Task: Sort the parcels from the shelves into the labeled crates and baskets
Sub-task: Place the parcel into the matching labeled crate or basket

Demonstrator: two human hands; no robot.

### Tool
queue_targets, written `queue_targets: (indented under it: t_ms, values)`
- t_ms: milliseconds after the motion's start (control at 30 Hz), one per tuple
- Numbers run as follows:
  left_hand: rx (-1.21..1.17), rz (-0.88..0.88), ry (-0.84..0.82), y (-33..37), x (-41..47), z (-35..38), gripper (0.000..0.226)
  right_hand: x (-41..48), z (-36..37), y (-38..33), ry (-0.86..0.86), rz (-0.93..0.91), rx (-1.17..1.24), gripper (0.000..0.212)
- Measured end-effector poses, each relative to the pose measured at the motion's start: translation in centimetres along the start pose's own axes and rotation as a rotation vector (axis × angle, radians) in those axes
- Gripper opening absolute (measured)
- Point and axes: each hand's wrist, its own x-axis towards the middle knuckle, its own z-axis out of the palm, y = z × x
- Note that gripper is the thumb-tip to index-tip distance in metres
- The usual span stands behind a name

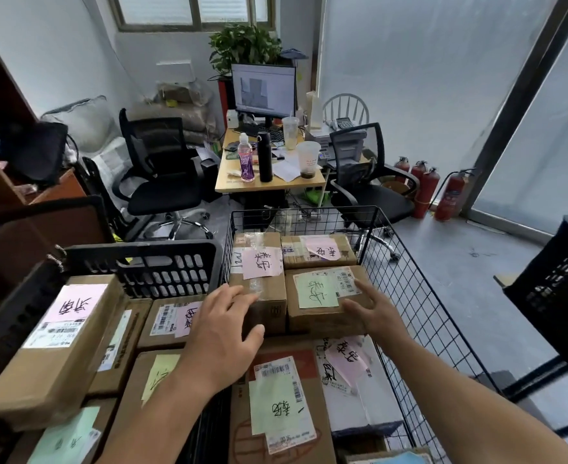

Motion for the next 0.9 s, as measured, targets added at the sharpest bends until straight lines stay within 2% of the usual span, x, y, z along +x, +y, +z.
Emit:
queue_targets:
  t_ms: [67, 200, 367, 500, 700, 900]
  values:
    - [0.055, -0.014, -0.002, 0.1, -0.2, -0.1, 0.053, -0.6, 0.3, -1.2, 0.004, 0.018, -0.038, 0.067]
    - [0.081, -0.032, -0.032, 0.3, -0.2, -0.1, 0.054, -1.0, 0.5, -1.9, -0.006, 0.031, -0.099, 0.064]
    - [0.093, -0.014, -0.058, 0.4, -0.4, -0.3, 0.056, -1.5, 0.8, -3.4, 0.030, 0.003, -0.389, 0.062]
    - [0.092, -0.005, -0.088, 0.2, -0.4, -0.5, 0.060, -3.6, 1.3, -4.8, 0.126, -0.081, -0.551, 0.055]
    - [0.064, 0.113, -0.138, -0.5, -1.2, -1.9, 0.063, -8.5, 1.5, -7.3, 0.191, -0.316, -0.766, 0.044]
    - [0.067, 0.311, -0.167, -1.4, -2.9, -3.8, 0.054, -16.2, 2.3, -8.2, 0.230, -0.269, -1.014, 0.045]
